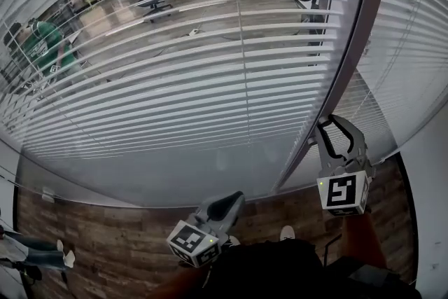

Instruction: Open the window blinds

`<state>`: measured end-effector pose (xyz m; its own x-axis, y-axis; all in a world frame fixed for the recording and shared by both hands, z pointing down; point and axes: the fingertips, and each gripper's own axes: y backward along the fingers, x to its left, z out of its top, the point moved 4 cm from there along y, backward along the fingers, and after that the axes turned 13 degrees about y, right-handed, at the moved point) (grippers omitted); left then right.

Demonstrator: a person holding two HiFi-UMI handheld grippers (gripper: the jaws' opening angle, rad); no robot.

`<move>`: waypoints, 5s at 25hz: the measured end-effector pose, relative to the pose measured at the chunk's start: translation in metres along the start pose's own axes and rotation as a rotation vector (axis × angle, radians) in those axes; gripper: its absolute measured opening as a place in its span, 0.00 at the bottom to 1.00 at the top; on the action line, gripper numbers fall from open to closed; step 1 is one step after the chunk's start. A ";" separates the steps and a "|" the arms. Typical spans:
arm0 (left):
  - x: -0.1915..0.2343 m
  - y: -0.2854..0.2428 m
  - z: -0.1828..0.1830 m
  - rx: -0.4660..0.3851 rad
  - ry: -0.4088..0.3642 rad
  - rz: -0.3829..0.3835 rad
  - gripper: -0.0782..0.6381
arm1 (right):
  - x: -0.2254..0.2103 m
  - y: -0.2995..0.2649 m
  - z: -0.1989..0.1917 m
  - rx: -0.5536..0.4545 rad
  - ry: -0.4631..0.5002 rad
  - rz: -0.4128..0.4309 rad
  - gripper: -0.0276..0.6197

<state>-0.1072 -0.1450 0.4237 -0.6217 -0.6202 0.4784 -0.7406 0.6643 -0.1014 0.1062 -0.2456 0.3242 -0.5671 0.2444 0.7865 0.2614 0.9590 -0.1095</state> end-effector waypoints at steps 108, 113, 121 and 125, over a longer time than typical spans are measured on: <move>-0.101 -0.081 -0.029 -0.086 0.006 0.158 0.11 | 0.023 0.084 -0.087 -0.351 -0.663 0.546 0.08; -0.110 -0.055 -0.050 -0.069 0.022 0.232 0.11 | 0.041 0.100 -0.095 -0.342 -0.696 0.578 0.08; -0.118 -0.027 -0.069 -0.070 -0.017 0.209 0.11 | 0.067 0.131 -0.097 -0.340 -0.730 0.554 0.08; -0.124 0.001 -0.065 -0.069 -0.016 0.154 0.11 | 0.072 0.149 -0.076 -0.309 -0.754 0.519 0.08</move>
<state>-0.0145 -0.0406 0.4213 -0.7309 -0.5148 0.4481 -0.6172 0.7788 -0.1119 0.1639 -0.0966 0.4107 -0.6476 0.7581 0.0769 0.7535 0.6521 -0.0837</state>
